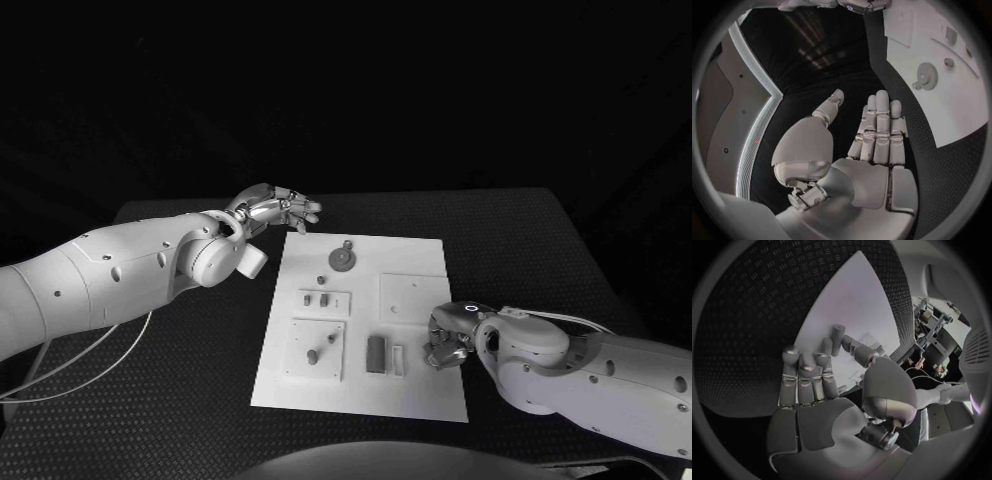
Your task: Assemble the parts on the task board
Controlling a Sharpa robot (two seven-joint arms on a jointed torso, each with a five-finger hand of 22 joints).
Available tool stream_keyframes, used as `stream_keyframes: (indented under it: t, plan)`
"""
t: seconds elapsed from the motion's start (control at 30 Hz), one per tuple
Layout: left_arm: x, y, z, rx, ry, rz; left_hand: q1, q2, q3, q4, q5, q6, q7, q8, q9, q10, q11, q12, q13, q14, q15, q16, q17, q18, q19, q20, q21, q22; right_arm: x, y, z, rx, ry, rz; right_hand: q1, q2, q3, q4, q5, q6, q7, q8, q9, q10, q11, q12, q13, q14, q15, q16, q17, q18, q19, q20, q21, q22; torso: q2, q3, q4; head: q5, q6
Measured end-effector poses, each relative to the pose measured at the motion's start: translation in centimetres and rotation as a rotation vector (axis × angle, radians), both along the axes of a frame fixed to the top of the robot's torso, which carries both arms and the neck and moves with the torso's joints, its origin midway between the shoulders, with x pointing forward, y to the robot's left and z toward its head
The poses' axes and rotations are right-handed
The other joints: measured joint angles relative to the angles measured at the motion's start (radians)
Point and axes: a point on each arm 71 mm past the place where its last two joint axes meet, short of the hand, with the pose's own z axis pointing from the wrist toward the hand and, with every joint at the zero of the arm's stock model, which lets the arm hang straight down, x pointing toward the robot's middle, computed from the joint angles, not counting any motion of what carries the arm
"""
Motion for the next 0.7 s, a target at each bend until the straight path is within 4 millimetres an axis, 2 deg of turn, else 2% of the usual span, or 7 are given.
stream_keyframes:
  t: [0.13, 0.17, 0.2, 0.4, 0.5, 0.53, 0.7]
  plan:
    - [-0.01, 0.01, 0.0, 0.0, 0.0, 0.0, 0.0, 0.0, 0.0, 0.0, 0.0, 0.0, 0.0, 0.0, 0.0, 0.0, 0.0, 0.0, 0.0, 0.0, 0.0, 0.0, 0.0, 0.0, 0.0, 0.0, 0.0, 0.0, 0.1, -0.03, 0.02, 0.004, 0.012, 0.006, -0.046, 0.046, 0.038, -0.037, 0.038, -0.001, 0.006, -0.004, 0.001, 0.003, 0.004, -0.003, 0.006, -0.003, 0.003, -0.003, 0.009, 0.0, 0.0, 0.0, 0.0, 0.005, 0.0, -0.0004, 0.0, 0.0, -0.001]
    - [-0.01, 0.02, 0.0, 0.0, 0.0, 0.0, 0.0, 0.0, 0.0, 0.0, 0.0, 0.0, 0.0, 0.0, 0.0, 0.0, 0.0, 0.0, 0.0, 0.0, 0.0, 0.0, 0.0, 0.0, 0.0, 0.0, 0.0, 0.0, 0.13, -0.06, 0.0, 0.006, 0.017, 0.005, -0.055, 0.055, 0.045, -0.044, 0.039, -0.001, 0.01, -0.018, 0.044, 0.002, 0.005, -0.005, 0.008, -0.001, 0.005, -0.004, 0.011, 0.0, 0.0, 0.0, 0.001, 0.006, 0.0, -0.0004, 0.0, 0.0, -0.001]
    - [-0.01, 0.02, 0.0, 0.0, 0.0, 0.0, 0.0, 0.0, 0.0, 0.0, 0.0, 0.0, 0.0, 0.0, 0.0, 0.0, 0.0, 0.0, 0.0, 0.0, 0.0, 0.0, 0.0, 0.0, 0.0, 0.0, 0.0, 0.0, 0.12, -0.08, -0.01, 0.009, 0.021, 0.004, -0.069, 0.069, 0.053, -0.052, 0.039, 0.0, 0.011, -0.102, 0.187, 0.002, 0.005, -0.005, 0.01, 0.002, 0.006, -0.008, 0.014, -0.002, 0.001, 0.002, 0.005, 0.006, 0.0, -0.0005, -0.0001, 0.0, -0.001]
    - [-0.02, 0.02, 0.0, 0.001, 0.0, -0.001, 0.0, 0.0, 0.0, 0.0, 0.0, 0.0, 0.0, 0.0, 0.0, 0.0, 0.0, 0.0, 0.0, 0.0, 0.0, 0.0, 0.0, 0.0, 0.0, 0.0, 0.0, 0.0, 0.22, -0.39, 0.0, 0.046, 0.055, -0.038, -0.092, 0.092, 0.07, -0.067, 0.039, 0.004, 0.015, -0.131, 0.187, 0.01, 0.005, -0.005, 0.016, 0.008, 0.004, -0.008, 0.02, -0.003, 0.001, 0.002, 0.006, 0.007, 0.0, -0.0003, 0.0, 0.001, 0.0]
    - [-0.03, 0.02, 0.0, 0.002, 0.0, -0.001, 0.0, 0.0, 0.0, 0.0, 0.0, 0.0, 0.0, 0.0, 0.0, 0.0, 0.0, 0.0, 0.0, 0.0, 0.0, 0.0, 0.001, 0.0, 0.0, 0.0, 0.0, 0.0, 0.18, -0.68, -0.01, 0.081, 0.078, -0.078, -0.093, 0.093, 0.072, -0.069, 0.04, 0.004, 0.015, -0.17, 0.189, 0.011, 0.003, -0.008, 0.016, 0.01, 0.004, -0.008, 0.021, -0.003, 0.003, 0.001, 0.006, 0.007, 0.0, 0.0, 0.0, 0.002, 0.0]
    - [-0.03, 0.02, 0.0, 0.002, 0.0, -0.001, 0.0, 0.0, 0.0, 0.0, 0.0, 0.0, 0.0, 0.0, 0.0, 0.0, 0.0, 0.0, 0.0, 0.0, 0.0, 0.0, 0.001, 0.0, 0.0, 0.0, 0.0, 0.0, 0.16, -0.76, -0.01, 0.092, 0.084, -0.089, -0.093, 0.093, 0.072, -0.069, 0.079, 0.004, 0.015, -0.188, 0.197, 0.011, 0.003, -0.008, 0.017, 0.01, 0.004, -0.01, 0.022, -0.003, 0.006, 0.001, 0.006, 0.007, 0.0, 0.0, 0.0, 0.002, 0.001]
    - [-0.03, 0.03, 0.0, 0.002, 0.0, -0.002, 0.0, 0.0, 0.0, 0.0, 0.0, 0.0, 0.0, 0.0, 0.0, 0.0, 0.0, 0.0, 0.0, 0.0, 0.0, 0.0, 0.001, 0.0, 0.0, 0.0, 0.0, 0.0, -0.07, -0.93, -0.04, 0.139, 0.107, -0.139, -0.093, 0.093, 0.073, -0.07, 0.108, 0.008, 0.011, -0.238, 0.197, 0.011, 0.003, -0.009, 0.018, 0.011, 0.003, -0.012, 0.024, -0.004, 0.008, 0.0, 0.006, 0.007, 0.0, 0.0, -0.0001, 0.003, 0.001]
